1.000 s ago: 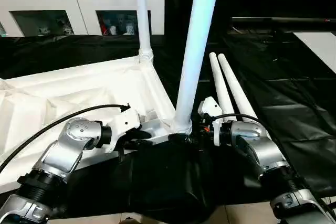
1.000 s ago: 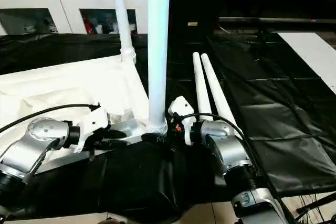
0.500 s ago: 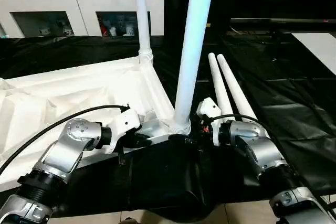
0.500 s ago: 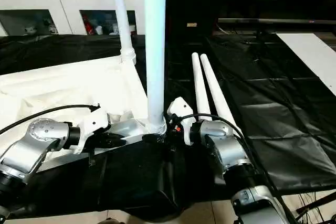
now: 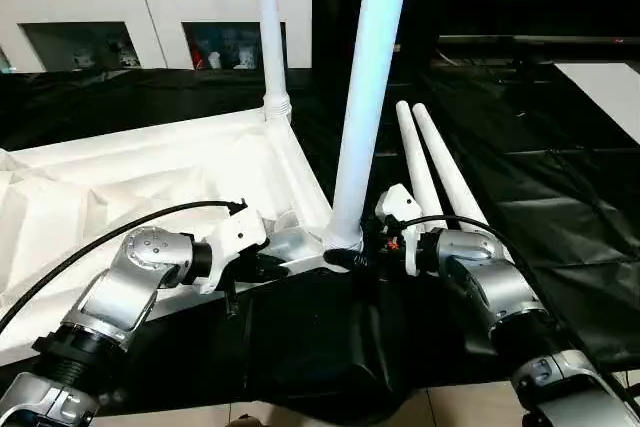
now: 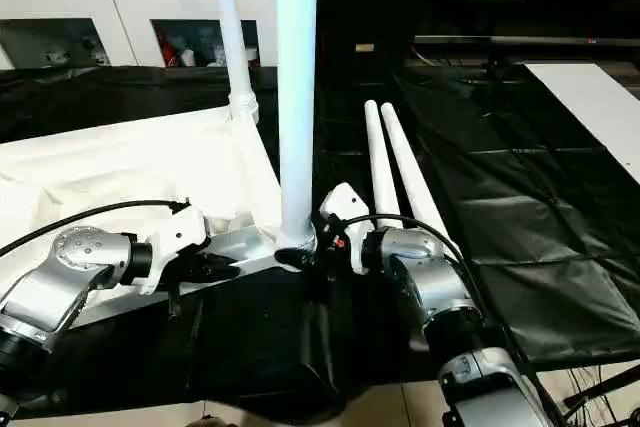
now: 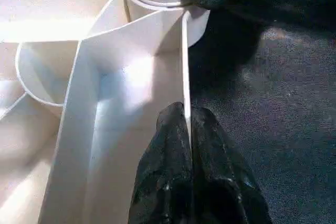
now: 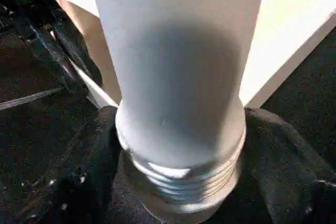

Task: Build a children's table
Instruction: Rotate leg to tighten

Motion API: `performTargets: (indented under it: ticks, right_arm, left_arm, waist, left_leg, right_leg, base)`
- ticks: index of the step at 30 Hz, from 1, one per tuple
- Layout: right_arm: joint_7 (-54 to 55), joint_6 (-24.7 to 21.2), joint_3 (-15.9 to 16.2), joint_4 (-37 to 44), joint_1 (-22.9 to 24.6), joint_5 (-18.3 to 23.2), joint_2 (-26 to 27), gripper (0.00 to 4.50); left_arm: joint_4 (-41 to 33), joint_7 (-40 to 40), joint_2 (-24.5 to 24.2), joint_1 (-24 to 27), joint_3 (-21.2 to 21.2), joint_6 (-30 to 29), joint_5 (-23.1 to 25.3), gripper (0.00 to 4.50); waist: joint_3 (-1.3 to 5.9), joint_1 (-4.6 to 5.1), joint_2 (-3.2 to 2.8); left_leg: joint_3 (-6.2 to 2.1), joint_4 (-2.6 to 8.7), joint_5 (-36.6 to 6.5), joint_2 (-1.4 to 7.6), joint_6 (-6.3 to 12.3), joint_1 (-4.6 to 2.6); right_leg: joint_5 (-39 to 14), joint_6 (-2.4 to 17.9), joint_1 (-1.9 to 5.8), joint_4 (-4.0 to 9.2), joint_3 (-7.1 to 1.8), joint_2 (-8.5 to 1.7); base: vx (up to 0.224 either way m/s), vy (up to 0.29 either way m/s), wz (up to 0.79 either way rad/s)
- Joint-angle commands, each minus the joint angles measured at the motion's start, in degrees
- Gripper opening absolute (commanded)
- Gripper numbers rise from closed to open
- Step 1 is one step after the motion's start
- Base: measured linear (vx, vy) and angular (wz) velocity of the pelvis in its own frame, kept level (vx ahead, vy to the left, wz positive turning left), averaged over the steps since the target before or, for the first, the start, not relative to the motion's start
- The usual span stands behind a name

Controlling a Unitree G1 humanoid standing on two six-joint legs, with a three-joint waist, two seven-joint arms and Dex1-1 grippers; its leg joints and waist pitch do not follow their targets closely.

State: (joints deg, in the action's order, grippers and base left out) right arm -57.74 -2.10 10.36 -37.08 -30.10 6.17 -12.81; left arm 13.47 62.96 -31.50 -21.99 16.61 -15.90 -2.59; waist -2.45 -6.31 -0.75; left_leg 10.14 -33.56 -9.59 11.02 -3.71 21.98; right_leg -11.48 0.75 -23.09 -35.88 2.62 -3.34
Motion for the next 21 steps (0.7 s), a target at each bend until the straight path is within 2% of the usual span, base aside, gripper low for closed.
performTargets:
  ticks: [1, 8, 17, 21]
  right_arm:
    - [0.3, 0.7, -1.1, -1.0, -1.7, 0.3, 0.3, 3.28]
    - [-0.5, 1.6, -1.0, -1.9, -2.3, 0.8, 0.7, 2.82]
    - [-0.9, 2.8, -0.7, -2.9, -1.9, 0.5, 0.8, 2.73]
    - [4.5, 3.3, -1.8, -4.9, -1.9, -0.4, 2.1, 2.73]
  left_arm:
    - [0.1, 0.1, -0.7, 0.5, 0.7, -0.1, 0.9, 0.00]
    - [0.4, 0.1, -0.6, 0.3, 0.9, 0.0, 0.9, 0.00]
    - [0.3, 0.0, -0.7, 0.7, 1.1, -0.1, 1.1, 0.00]
    - [0.8, -1.8, 0.1, 0.4, 1.1, -1.2, 1.8, 0.00]
  waist:
    - [3.57, 0.04, -0.38]
    - [3.50, 0.08, -0.32]
    - [3.52, 0.12, -0.30]
    - [3.42, 0.22, -0.27]
  left_leg:
    - [-0.68, 3.65, -11.8, 2.13, 0.98, -1.16]
    - [-0.70, 3.71, -12.5, 2.15, 0.76, -1.16]
    - [-0.68, 3.68, -12.2, 2.14, 1.01, -1.13]
    - [-0.66, 3.74, -12.6, 2.14, 0.85, -1.18]
  right_leg:
    - [-6.1, 12.6, 2.66, 3.98, -2.35, -4.28]
    - [-7.2, 12.5, 2.64, 4.07, -2.40, -4.31]
    - [-6.8, 12.6, 2.65, 4.02, -2.37, -4.28]
    - [-7.6, 12.7, 2.51, 4.11, -2.45, -4.40]
  base:
    - [0.000, 0.000, 0.00]
    - [0.000, 0.000, 0.00]
    - [0.000, 0.000, 0.00]
    - [0.000, 0.000, 0.00]
